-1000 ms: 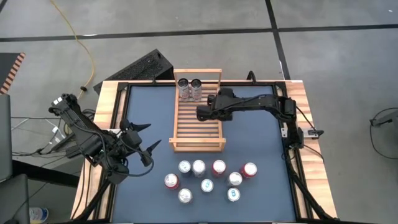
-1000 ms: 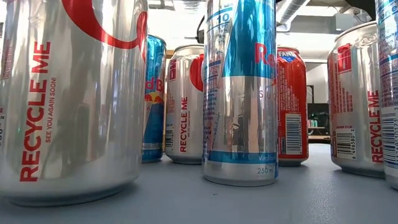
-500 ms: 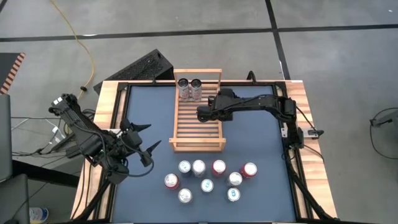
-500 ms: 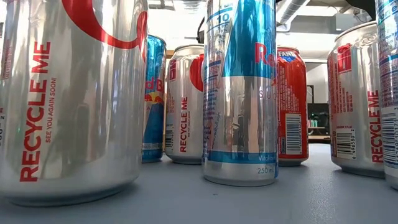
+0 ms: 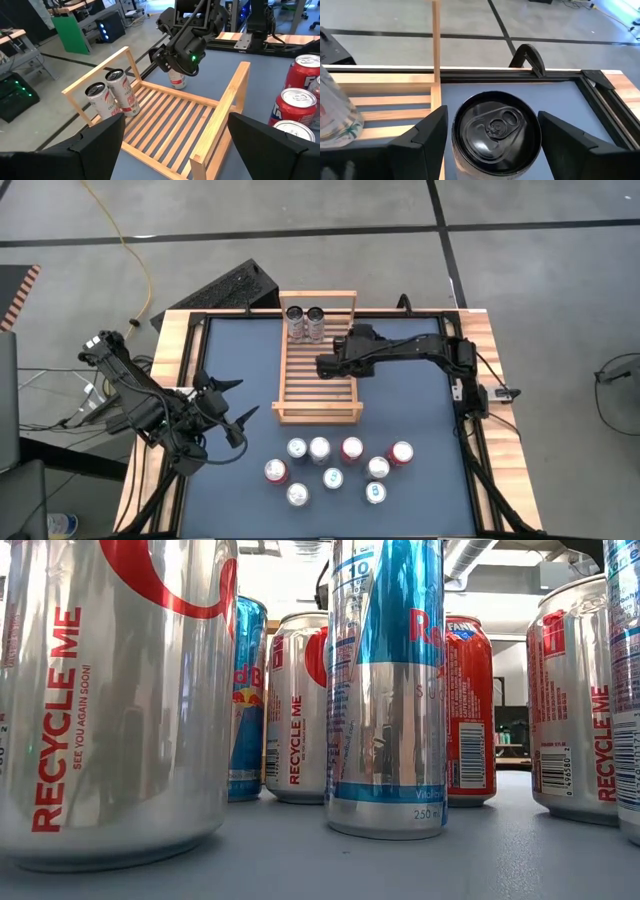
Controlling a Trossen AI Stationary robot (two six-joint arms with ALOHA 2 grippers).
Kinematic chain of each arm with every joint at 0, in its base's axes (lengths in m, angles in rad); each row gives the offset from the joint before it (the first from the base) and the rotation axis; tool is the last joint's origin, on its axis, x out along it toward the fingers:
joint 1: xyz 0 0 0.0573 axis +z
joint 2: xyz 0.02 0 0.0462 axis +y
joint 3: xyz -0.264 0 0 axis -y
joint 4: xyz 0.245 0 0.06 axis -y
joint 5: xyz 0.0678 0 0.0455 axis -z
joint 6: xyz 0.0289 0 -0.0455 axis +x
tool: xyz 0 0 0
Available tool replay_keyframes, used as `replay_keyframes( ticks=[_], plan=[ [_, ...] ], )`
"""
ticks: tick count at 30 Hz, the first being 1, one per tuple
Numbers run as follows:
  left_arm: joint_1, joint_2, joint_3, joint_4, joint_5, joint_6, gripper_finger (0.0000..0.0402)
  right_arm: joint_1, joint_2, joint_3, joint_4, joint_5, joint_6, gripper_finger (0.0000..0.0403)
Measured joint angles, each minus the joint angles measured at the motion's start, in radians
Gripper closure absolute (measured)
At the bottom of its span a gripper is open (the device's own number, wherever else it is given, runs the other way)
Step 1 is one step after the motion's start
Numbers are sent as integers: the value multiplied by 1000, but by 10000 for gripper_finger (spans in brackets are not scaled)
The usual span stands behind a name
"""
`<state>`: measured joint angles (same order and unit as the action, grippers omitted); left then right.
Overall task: Place canned beverage on shelf
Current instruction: Put the white soda can on the shelf aligned with the other white soda cans
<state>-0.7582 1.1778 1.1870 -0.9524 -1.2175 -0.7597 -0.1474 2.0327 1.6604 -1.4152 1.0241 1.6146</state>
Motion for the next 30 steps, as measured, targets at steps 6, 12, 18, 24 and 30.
replay_keyframes(
  ticks=[6,12,18,24,30],
  plan=[
    [0,0,0,0,0,7,60,0,0,0,-55,-1,30,128],
    [0,0,0,0,1,6,60,0,-17,0,-68,-4,32,127],
    [0,0,0,0,2,6,60,-5,-64,0,-51,2,0,126],
    [13,0,0,12,-15,65,60,18,-162,-1,-48,55,-61,126],
    [164,1,0,249,262,431,60,128,-394,-1,-60,104,-231,126]
  ],
)
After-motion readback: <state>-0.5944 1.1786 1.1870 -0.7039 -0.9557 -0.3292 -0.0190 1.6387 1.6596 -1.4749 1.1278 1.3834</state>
